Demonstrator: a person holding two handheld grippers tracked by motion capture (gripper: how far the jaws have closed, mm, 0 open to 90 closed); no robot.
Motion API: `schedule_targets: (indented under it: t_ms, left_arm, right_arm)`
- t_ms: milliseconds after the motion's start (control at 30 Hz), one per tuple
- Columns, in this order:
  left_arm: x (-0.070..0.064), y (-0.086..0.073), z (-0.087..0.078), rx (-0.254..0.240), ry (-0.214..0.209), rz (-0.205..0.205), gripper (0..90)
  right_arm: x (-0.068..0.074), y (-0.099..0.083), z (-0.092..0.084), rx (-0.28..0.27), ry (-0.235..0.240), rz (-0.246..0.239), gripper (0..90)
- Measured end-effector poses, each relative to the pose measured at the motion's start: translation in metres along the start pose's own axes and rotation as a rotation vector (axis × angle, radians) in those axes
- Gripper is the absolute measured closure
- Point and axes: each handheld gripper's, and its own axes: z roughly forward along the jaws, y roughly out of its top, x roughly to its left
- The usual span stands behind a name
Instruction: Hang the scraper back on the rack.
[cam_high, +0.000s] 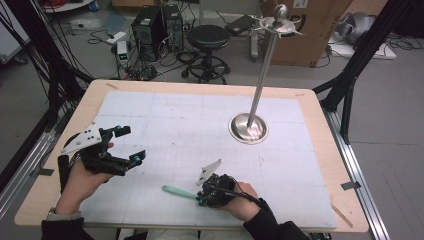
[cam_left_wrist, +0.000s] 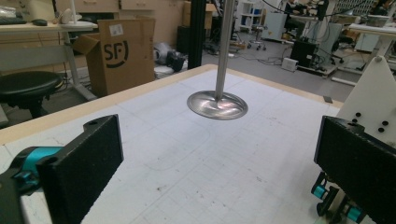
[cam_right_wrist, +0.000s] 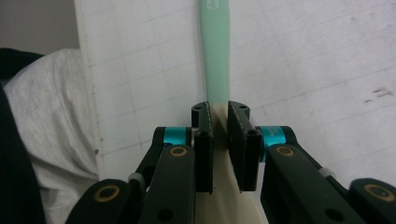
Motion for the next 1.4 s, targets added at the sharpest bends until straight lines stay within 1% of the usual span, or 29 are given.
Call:
schedule_targets:
  t_ms: [67, 233, 367, 400, 467, 600, 667, 700, 733, 833, 867, 933, 967, 1067, 1133, 1167, 1200, 1267, 1300, 1333, 1400]
  left_arm:
    - [0.000, 0.000, 0.000, -0.002, 0.000, 0.000, 1.8]
    - [0.000, 0.000, 0.000, -0.001, 0.000, 0.000, 1.8]
    - [0.000, 0.000, 0.000, -0.002, 0.000, 0.001, 1.8]
    - [0.000, 0.000, 0.000, -0.002, 0.000, 0.001, 1.8]
    - [0.000, 0.000, 0.000, -0.007, 0.002, -0.002, 1.8]
    - [0.000, 0.002, -0.002, -0.014, 0.004, 0.001, 1.8]
    - [0.000, 0.002, -0.002, -0.013, 0.002, 0.003, 1.8]
    - [0.000, 0.002, -0.002, -0.012, 0.003, 0.004, 1.8]
    - [0.000, 0.002, -0.002, -0.013, 0.003, 0.001, 1.8]
    - [-0.001, 0.003, -0.002, -0.020, 0.002, 0.001, 1.8]
    - [-0.001, 0.004, -0.003, -0.022, 0.001, 0.001, 1.8]
    - [-0.001, 0.004, -0.002, -0.022, 0.001, 0.003, 1.8]
    - [-0.002, 0.004, -0.002, -0.021, -0.001, 0.002, 1.8]
    - [-0.002, 0.003, 0.000, -0.013, -0.003, 0.004, 1.8]
    - [-0.002, 0.003, 0.001, -0.008, -0.006, 0.006, 1.8]
    - [-0.003, 0.002, 0.002, -0.009, -0.005, 0.002, 1.7]
    - [-0.003, 0.002, 0.002, -0.007, -0.006, 0.004, 1.8]
    - [-0.003, 0.002, 0.003, -0.003, -0.003, 0.002, 1.8]
    - [-0.003, 0.002, 0.003, -0.003, -0.001, 0.007, 1.8]
    - [-0.004, 0.002, 0.003, -0.002, 0.002, 0.006, 1.8]
    - [-0.005, 0.003, 0.004, -0.003, -0.003, 0.009, 1.8]
  right_arm:
    - [-0.003, -0.001, -0.003, -0.022, -0.001, 0.015, 81.1]
    - [-0.010, -0.005, -0.016, -0.102, 0.003, 0.050, 81.1]
    - [-0.019, -0.010, -0.031, -0.184, -0.008, 0.073, 81.1]
    - [-0.021, -0.011, -0.035, -0.209, -0.016, 0.076, 81.0]
    - [-0.025, -0.015, -0.044, -0.263, -0.063, 0.066, 81.0]
    - [-0.034, -0.024, -0.063, -0.335, -0.097, 0.077, 81.1]
    - [-0.038, -0.029, -0.073, -0.364, -0.103, 0.093, 81.1]
    - [-0.041, -0.032, -0.077, -0.375, -0.099, 0.106, 81.1]
    - [-0.043, -0.034, -0.081, -0.376, -0.094, 0.120, 81.1]
    - [-0.049, -0.041, -0.091, -0.391, -0.127, 0.157, 81.1]
    - [-0.051, -0.043, -0.095, -0.404, -0.137, 0.165, 81.1]
    - [-0.054, -0.046, -0.102, -0.431, -0.140, 0.182, 81.1]
    - [-0.056, -0.048, -0.107, -0.453, -0.147, 0.188, 81.1]
    - [-0.060, -0.052, -0.119, -0.505, -0.164, 0.198, 81.1]
    - [-0.061, -0.054, -0.126, -0.527, -0.170, 0.196, 81.1]
    - [-0.062, -0.055, -0.131, -0.539, -0.178, 0.193, 81.1]
    - [-0.063, -0.056, -0.135, -0.545, -0.175, 0.190, 81.1]
    - [-0.066, -0.058, -0.142, -0.554, -0.192, 0.183, 81.1]
    - [-0.067, -0.060, -0.145, -0.564, -0.187, 0.183, 81.1]
    - [-0.069, -0.062, -0.148, -0.579, -0.194, 0.176, 81.1]
    - [-0.072, -0.066, -0.156, -0.608, -0.193, 0.157, 81.1]
